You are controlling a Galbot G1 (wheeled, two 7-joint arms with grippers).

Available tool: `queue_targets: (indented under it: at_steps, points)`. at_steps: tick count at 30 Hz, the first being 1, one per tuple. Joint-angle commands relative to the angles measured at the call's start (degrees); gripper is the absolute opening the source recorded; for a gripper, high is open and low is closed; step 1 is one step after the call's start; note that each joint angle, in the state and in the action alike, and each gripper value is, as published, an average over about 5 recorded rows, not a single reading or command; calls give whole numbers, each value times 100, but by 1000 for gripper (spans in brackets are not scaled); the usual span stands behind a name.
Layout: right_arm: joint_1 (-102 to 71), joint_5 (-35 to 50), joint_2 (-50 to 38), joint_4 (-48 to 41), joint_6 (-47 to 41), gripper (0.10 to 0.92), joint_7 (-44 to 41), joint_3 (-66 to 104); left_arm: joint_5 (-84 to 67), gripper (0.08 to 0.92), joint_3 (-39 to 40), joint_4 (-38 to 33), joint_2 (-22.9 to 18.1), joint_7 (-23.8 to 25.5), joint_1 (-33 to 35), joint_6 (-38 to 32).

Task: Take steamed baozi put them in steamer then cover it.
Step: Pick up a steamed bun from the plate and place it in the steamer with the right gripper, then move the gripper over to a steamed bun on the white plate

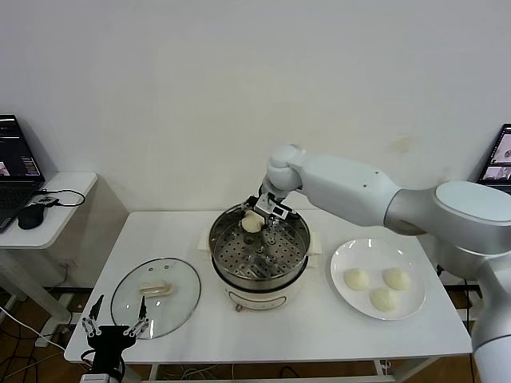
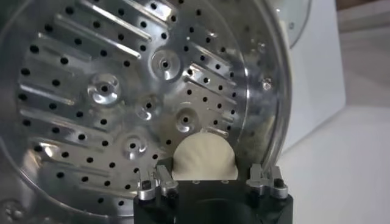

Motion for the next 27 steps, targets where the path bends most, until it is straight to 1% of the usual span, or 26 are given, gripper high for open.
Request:
queue_targets:
  at_steps: [1, 5, 7, 12, 15, 18, 22, 24, 27]
  points:
    - [-60, -436, 184, -214, 413, 645, 121, -74, -3, 823, -4, 19, 1, 4, -5, 2]
    - [-78, -439, 170, -237, 458, 650, 123, -75, -3, 823, 9, 46, -6, 4, -28, 3]
    - [-97, -410, 167, -237, 462, 675, 139, -75, 3, 823, 20, 38, -14, 5, -32, 5]
    - [-110, -289, 136, -202, 464, 793, 198, -59, 16, 823, 37, 6, -28, 7, -34, 15]
    - [10, 41, 4, 10, 309, 818, 108, -61, 17, 823, 33, -25, -24, 10, -30, 26]
    - [274, 738, -305, 533, -290, 822, -177, -107, 12, 823, 22, -58, -11, 15, -30, 40]
    - [717, 1818, -916, 1444, -1619, 823, -649, -146, -4, 823, 7, -90, 16, 23, -39, 60]
    - [922, 2119, -1251, 1791, -2256, 823, -873, -132, -19, 823, -3, -110, 39, 29, -49, 76]
    - [1187, 2351, -1794, 2213, -3012, 823, -1083, -113, -44, 823, -22, -147, 83, 39, -64, 108]
